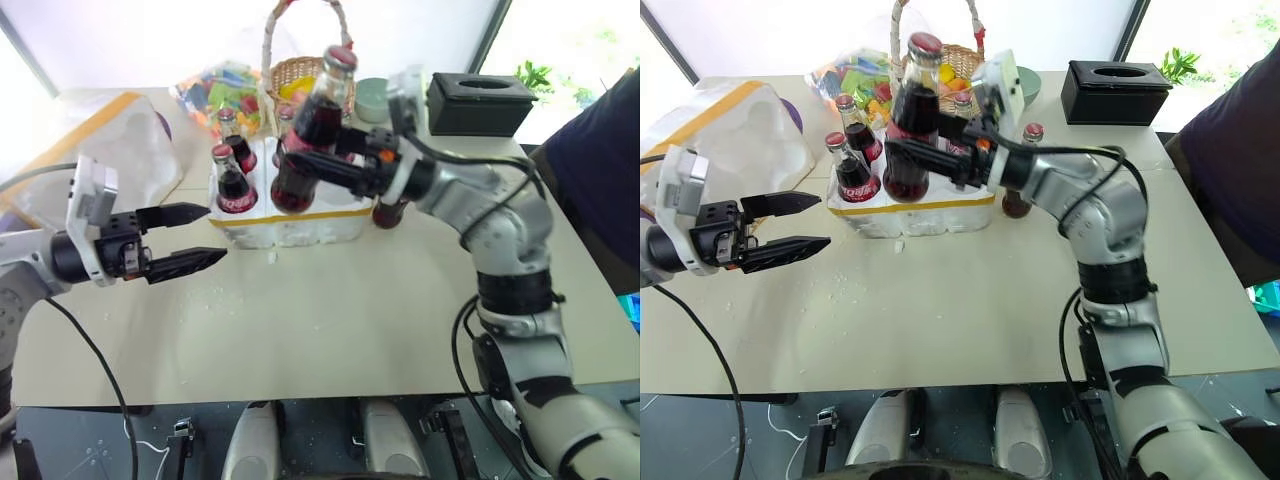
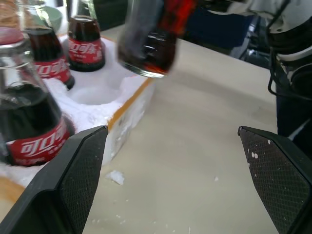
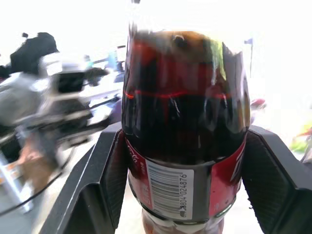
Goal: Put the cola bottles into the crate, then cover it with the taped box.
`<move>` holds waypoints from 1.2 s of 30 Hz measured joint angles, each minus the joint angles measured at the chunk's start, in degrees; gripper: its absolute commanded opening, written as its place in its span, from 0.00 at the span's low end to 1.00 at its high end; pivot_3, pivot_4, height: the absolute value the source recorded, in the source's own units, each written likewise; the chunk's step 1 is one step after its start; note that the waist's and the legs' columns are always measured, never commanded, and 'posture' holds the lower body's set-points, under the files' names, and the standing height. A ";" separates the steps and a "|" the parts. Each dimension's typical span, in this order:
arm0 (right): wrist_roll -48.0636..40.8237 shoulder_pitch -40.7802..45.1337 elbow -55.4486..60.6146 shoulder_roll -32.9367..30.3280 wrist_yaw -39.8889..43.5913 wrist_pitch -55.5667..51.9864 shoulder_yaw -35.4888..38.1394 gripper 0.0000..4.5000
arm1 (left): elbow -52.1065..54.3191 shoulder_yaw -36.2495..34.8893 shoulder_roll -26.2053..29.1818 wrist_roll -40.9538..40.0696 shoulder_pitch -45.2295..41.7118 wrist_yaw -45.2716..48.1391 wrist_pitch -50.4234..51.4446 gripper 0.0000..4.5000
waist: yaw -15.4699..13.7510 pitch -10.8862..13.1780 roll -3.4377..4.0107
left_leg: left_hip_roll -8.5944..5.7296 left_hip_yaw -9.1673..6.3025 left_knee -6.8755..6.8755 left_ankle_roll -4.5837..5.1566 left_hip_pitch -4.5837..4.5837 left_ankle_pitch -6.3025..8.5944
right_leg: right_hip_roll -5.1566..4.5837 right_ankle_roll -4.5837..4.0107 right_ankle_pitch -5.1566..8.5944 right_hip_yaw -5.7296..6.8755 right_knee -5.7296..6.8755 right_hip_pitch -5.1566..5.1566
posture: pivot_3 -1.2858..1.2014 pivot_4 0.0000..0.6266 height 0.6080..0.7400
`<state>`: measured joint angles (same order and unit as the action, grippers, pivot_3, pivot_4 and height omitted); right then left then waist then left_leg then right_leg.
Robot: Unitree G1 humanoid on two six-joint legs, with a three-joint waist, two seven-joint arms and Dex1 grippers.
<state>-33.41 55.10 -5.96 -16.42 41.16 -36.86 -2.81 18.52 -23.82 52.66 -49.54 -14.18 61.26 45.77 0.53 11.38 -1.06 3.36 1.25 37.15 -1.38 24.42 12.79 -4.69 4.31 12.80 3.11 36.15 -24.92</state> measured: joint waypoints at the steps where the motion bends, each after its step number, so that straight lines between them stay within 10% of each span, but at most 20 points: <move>1: 1.51 0.21 -2.61 0.32 -0.04 1.23 -0.53 0.59 | 0.17 0.04 -0.10 -0.07 0.24 -0.31 0.00 1.00 | -0.05 0.00 0.00 | 0.00 0.01 0.00 0.00 0.04 0.00 | -0.01 0.00 0.00 0.00 -0.03 -0.01 | 0.52 0.24 1.00; 12: 15.95 -1.09 -18.53 6.15 2.57 16.32 -7.64 0.59 | 1.34 0.07 -0.37 -1.24 0.40 -2.54 -0.11 1.00 | 0.41 0.00 0.00 | 0.05 0.09 -0.11 -0.01 0.08 0.00 | 0.05 0.00 -0.01 -0.06 0.10 -0.22 | 0.52 0.24 1.00; 16: 19.35 -1.49 -20.32 7.61 1.57 18.73 -8.45 0.99 | 1.17 0.75 -0.74 -1.21 -0.36 -2.74 -0.22 1.00 | 0.54 -0.03 0.01 | 0.06 0.09 -0.11 -0.01 0.02 0.00 | 0.06 -0.02 -0.02 -0.06 0.10 -0.19 | 0.52 0.24 1.00; 18: 19.90 -2.08 -19.20 7.71 0.81 18.41 -8.44 0.99 | 1.12 1.50 -1.17 -1.21 -1.25 -2.73 -0.29 1.00 | 0.51 -0.03 0.00 | 0.08 0.09 -0.11 -0.01 -0.01 0.00 | 0.09 -0.04 -0.03 -0.06 0.11 -0.16 | 0.52 0.24 1.00; 28: 4.42 -25.60 27.24 -5.92 -2.91 -5.69 5.16 0.99 | -0.21 6.53 -4.81 -1.12 -5.13 -2.87 -0.39 1.00 | -1.23 -0.05 -0.02 | 0.07 0.12 -0.03 -0.04 -0.06 0.00 | 0.05 -0.06 -0.02 -0.05 0.03 -0.03 | 0.52 0.24 1.00; 36: 5.71 -36.44 29.98 -9.39 -14.78 -10.27 14.38 0.99 | -4.32 11.94 -7.94 0.77 -11.15 -2.40 -2.46 1.00 | -0.94 -0.06 0.00 | 0.11 0.18 0.05 -0.06 -0.18 -0.02 | 0.10 -0.45 -0.01 -0.08 -0.03 0.03 | 0.52 0.24 1.00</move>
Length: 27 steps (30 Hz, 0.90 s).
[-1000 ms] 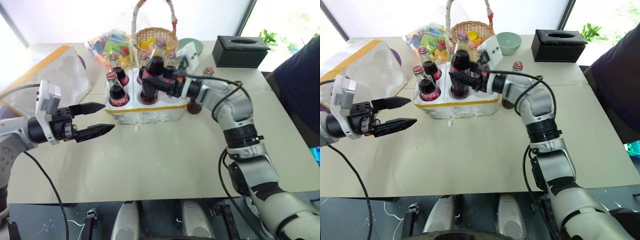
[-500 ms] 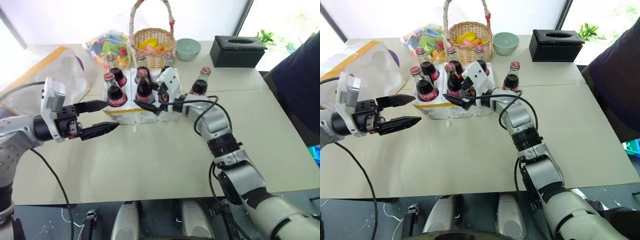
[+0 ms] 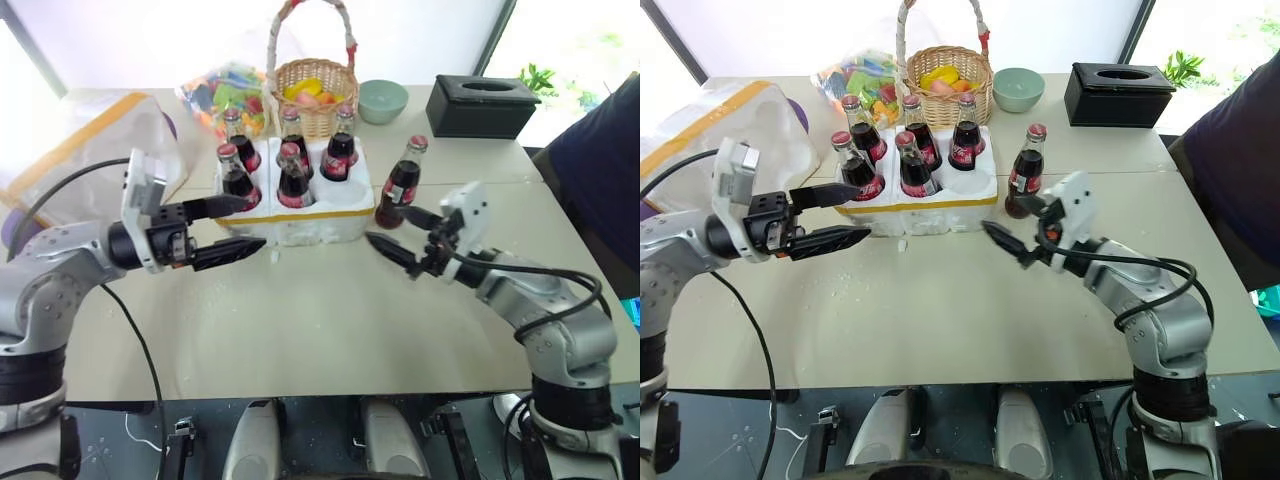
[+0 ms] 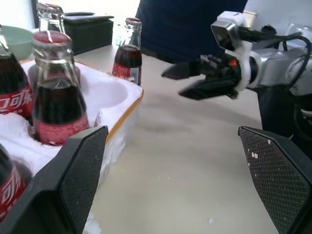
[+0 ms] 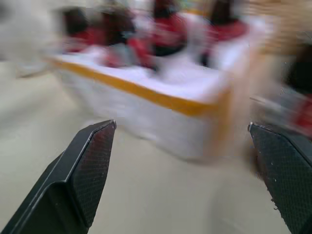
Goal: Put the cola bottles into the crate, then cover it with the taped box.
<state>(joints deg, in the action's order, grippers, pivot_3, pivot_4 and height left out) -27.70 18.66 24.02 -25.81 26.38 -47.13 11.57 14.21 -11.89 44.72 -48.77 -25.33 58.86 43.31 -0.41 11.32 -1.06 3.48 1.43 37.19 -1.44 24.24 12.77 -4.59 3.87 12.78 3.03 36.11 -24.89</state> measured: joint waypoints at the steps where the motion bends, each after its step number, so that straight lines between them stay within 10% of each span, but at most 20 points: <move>1: 0.84 0.63 -1.60 0.01 -1.21 0.85 0.43 0.99 | -0.15 0.40 -0.20 0.12 -0.33 0.22 -0.13 1.00 | 0.05 0.00 0.00 | 0.00 0.00 -0.01 0.00 0.02 0.00 | 0.00 0.00 0.00 0.00 0.00 -0.02 | 0.52 0.24 1.00; 17: 8.97 18.03 -35.83 5.04 -1.30 18.17 -5.55 0.99 | -1.80 1.61 -0.25 1.35 -1.63 1.15 -1.12 1.00 | 0.33 0.01 0.01 | 0.02 -0.02 -0.05 0.01 0.11 -0.01 | 0.06 0.23 -0.11 -0.01 0.00 -0.07 | 0.52 0.24 1.00; 22: 9.50 20.60 -42.62 5.78 -0.59 23.17 -5.46 0.61 | -0.70 0.64 0.34 0.78 -0.62 0.68 -1.05 1.00 | 0.19 0.01 0.01 | 0.02 -0.04 -0.08 0.01 0.12 -0.01 | 0.06 0.26 -0.12 0.00 0.00 -0.08 | 0.52 0.24 1.00; 27: 7.19 17.91 -38.17 4.49 2.20 21.40 -4.38 0.62 | 0.16 -0.64 0.80 0.60 0.33 0.10 -0.95 1.00 | 0.02 0.07 0.11 | 0.02 -0.03 -0.08 0.01 0.18 -0.01 | 0.05 0.27 -0.12 -0.01 0.00 -0.13 | 0.52 0.24 1.00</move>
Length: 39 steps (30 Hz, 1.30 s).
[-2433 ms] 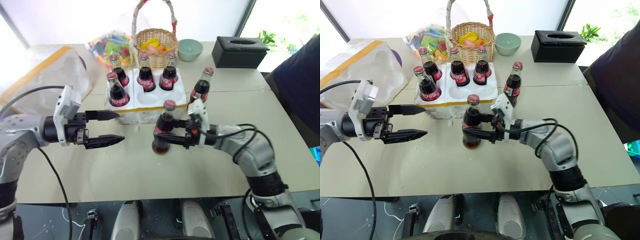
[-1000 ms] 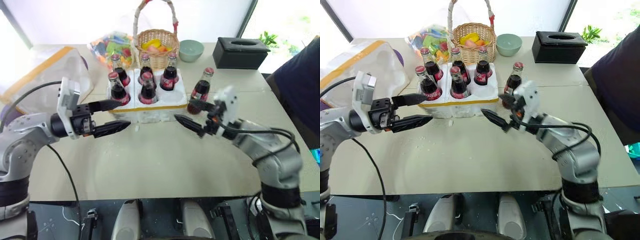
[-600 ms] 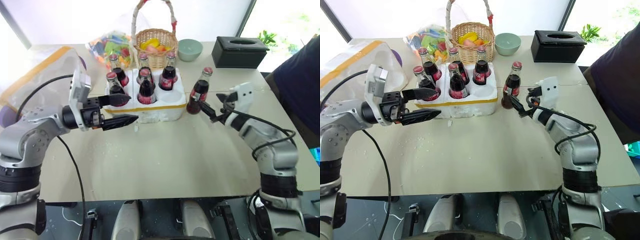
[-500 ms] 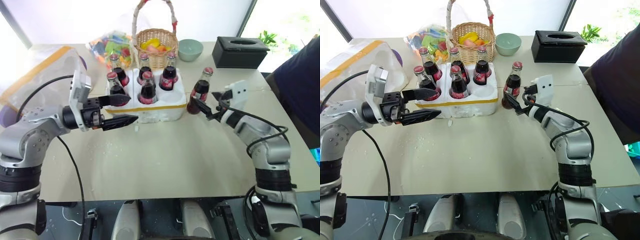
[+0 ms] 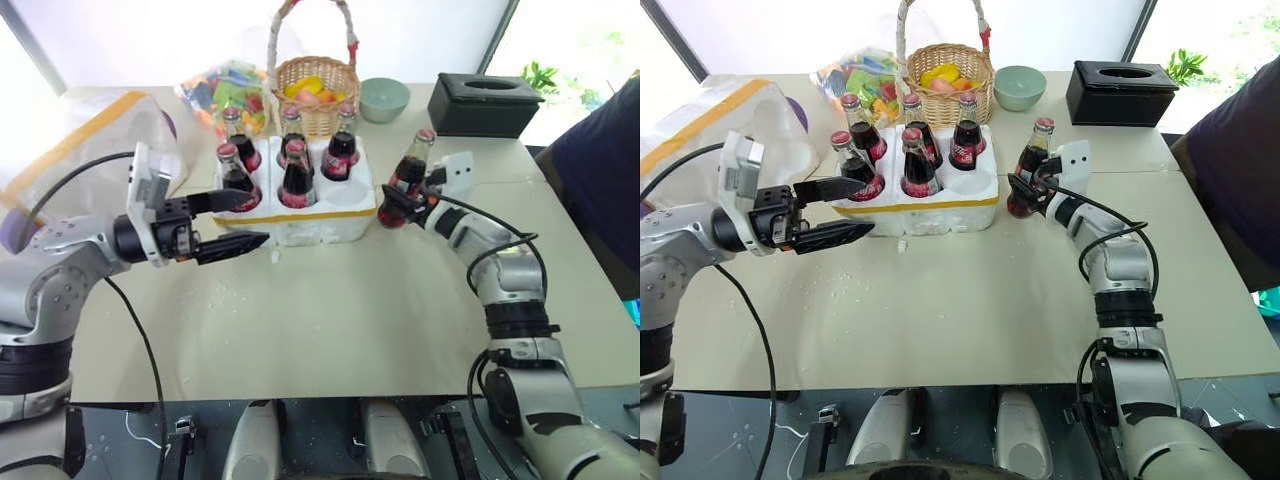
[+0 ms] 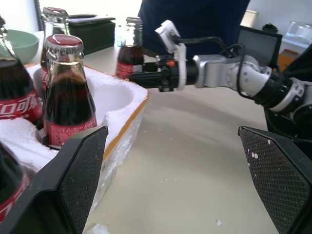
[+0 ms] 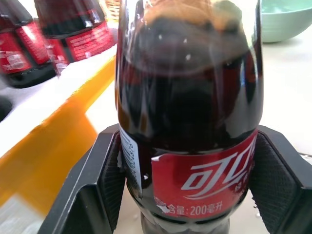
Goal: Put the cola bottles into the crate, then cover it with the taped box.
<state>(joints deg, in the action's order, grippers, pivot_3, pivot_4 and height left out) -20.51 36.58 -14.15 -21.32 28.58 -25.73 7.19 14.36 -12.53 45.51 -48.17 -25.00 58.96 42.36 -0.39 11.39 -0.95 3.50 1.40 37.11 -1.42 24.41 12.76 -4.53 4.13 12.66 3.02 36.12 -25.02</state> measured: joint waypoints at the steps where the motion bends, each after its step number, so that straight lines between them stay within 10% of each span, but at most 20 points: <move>1: -1.70 -0.65 2.51 -0.43 0.57 -1.45 0.84 0.62 | 0.25 -0.12 0.03 -0.05 0.24 -0.19 0.03 1.00 | -0.01 0.03 0.04 | 0.00 0.00 0.00 0.00 0.06 0.00 | 0.00 0.01 0.00 0.00 0.02 -0.07 | 0.52 0.24 1.00; 10: -16.05 7.84 21.40 -0.74 2.85 -9.05 4.31 0.62 | 1.25 -0.62 0.05 -0.53 1.27 -1.69 0.07 1.00 | 1.19 0.17 0.25 | 0.13 0.03 -0.06 0.00 0.01 0.00 | 0.16 -0.01 0.00 -0.03 0.09 -0.15 | 0.52 0.24 1.00; 24: -0.40 7.32 4.87 4.08 3.05 -3.37 -11.05 0.62 | 1.31 -0.77 0.05 -1.29 1.21 -2.13 -0.04 1.00 | 1.07 0.18 0.26 | 0.12 0.05 -0.04 0.00 0.10 0.00 | 0.15 -0.02 -0.02 -0.07 0.07 -0.20 | 0.52 0.24 1.00; 27: 2.29 7.34 4.27 3.65 3.93 -2.65 -13.02 0.96 | 1.36 -0.91 0.06 -1.31 1.24 -2.24 -0.04 1.00 | 1.01 0.18 0.26 | 0.12 0.04 -0.04 0.00 0.10 0.00 | 0.15 -0.02 -0.02 -0.07 0.07 -0.19 | 0.52 0.24 1.00; 29: 2.95 7.32 4.38 3.22 4.66 -2.88 -13.50 0.99 | 1.40 -1.56 0.54 -1.31 1.39 -2.26 -0.04 1.00 | 1.05 0.18 0.25 | 0.12 0.04 -0.02 0.00 0.09 0.00 | 0.15 -0.02 -0.02 -0.07 0.08 -0.19 | 0.52 0.24 1.00; 39: -11.89 -0.12 27.04 -15.08 16.57 -16.12 -0.27 0.99 | -4.22 -22.20 21.98 1.56 17.06 9.40 2.09 1.00 | 1.03 0.19 0.26 | 0.14 0.11 -0.14 -0.03 0.10 0.02 | 0.12 -0.26 0.14 -0.04 -0.02 -0.30 | 0.52 0.24 1.00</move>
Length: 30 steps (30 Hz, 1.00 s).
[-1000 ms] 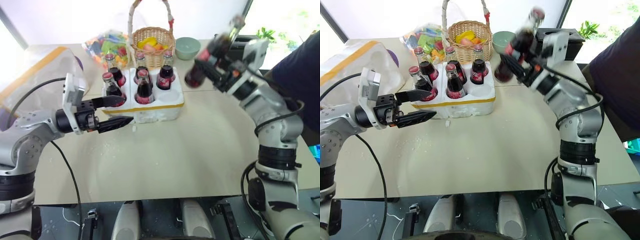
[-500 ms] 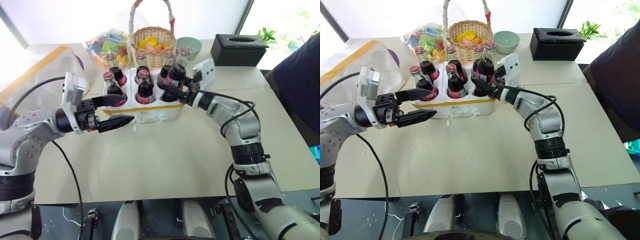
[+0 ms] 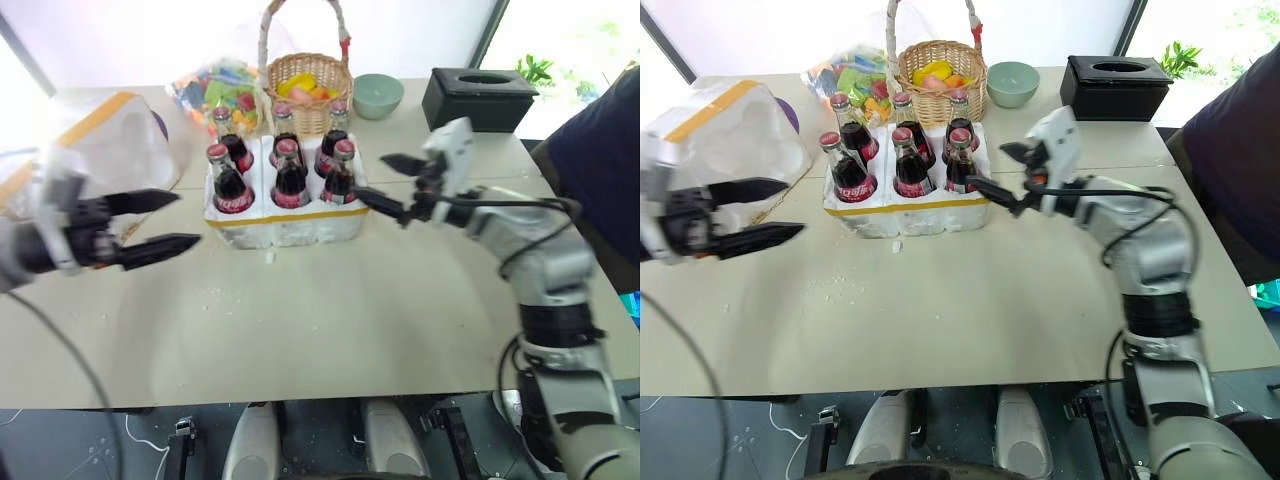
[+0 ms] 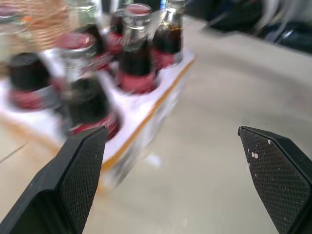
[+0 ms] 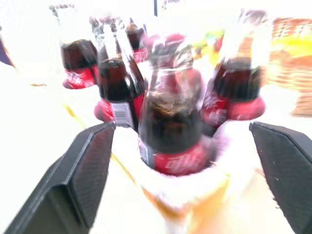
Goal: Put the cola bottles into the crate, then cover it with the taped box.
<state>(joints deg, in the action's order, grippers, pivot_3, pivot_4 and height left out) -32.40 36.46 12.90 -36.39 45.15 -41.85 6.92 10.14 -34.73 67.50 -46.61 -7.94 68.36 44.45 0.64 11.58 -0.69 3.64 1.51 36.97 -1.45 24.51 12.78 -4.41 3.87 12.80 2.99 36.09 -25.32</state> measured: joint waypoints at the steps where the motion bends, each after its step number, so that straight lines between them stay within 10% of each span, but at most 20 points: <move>1: -2.34 -1.06 1.87 -3.14 1.57 -1.88 2.69 0.99 | -4.09 -3.98 3.69 2.42 2.88 3.44 -0.33 1.00 | 0.06 0.00 0.00 | 0.01 0.04 -0.01 -0.01 -0.05 0.01 | -0.02 -0.05 0.03 0.01 -0.01 -0.01 | 0.52 0.24 1.00; 7: -10.77 -3.64 4.76 -10.83 5.02 -9.62 9.31 0.99 | -30.67 -9.83 16.25 17.39 9.84 18.75 -12.42 1.00 | 0.18 0.00 0.04 | 0.10 0.16 -0.04 -0.05 -0.13 0.03 | -0.14 -0.25 0.13 0.09 -0.01 -0.15 | 0.52 0.24 1.00; 12: -15.06 -2.68 6.69 -12.15 5.39 -11.28 10.31 0.99 | -54.55 8.00 20.39 28.22 -6.78 18.38 -27.18 1.00 | -0.11 0.01 0.06 | 0.11 0.28 -0.13 -0.05 -0.01 0.04 | -0.20 -0.36 0.07 0.08 -0.04 -0.27 | 0.52 0.24 1.00; 19: -15.99 -1.56 6.45 -12.46 3.19 -11.49 9.87 0.99 | -74.75 34.16 11.11 48.57 -46.27 16.62 -35.44 1.00 | -1.67 -0.08 -0.14 | 0.08 0.41 0.08 0.00 0.11 0.00 | -0.17 -0.03 -0.12 0.10 0.05 -0.17 | 0.52 0.24 1.00; 30: -17.81 -4.00 7.46 -12.68 -3.35 -12.96 13.34 0.99 | -86.39 44.11 0.96 62.66 -60.34 8.29 -36.90 1.00 | -1.30 -0.09 -0.24 | 0.11 0.39 0.08 0.01 0.11 0.01 | -0.16 0.05 -0.14 0.07 0.08 -0.21 | 0.52 0.24 1.00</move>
<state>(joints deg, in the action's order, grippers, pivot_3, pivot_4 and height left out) -50.22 32.45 20.36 -49.07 41.80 -54.82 20.26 -76.25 9.37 68.46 16.06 -68.28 76.65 7.55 -0.65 11.49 -0.92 3.75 1.90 37.05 -1.44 24.62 12.78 -4.57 3.92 12.66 3.05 36.18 -25.54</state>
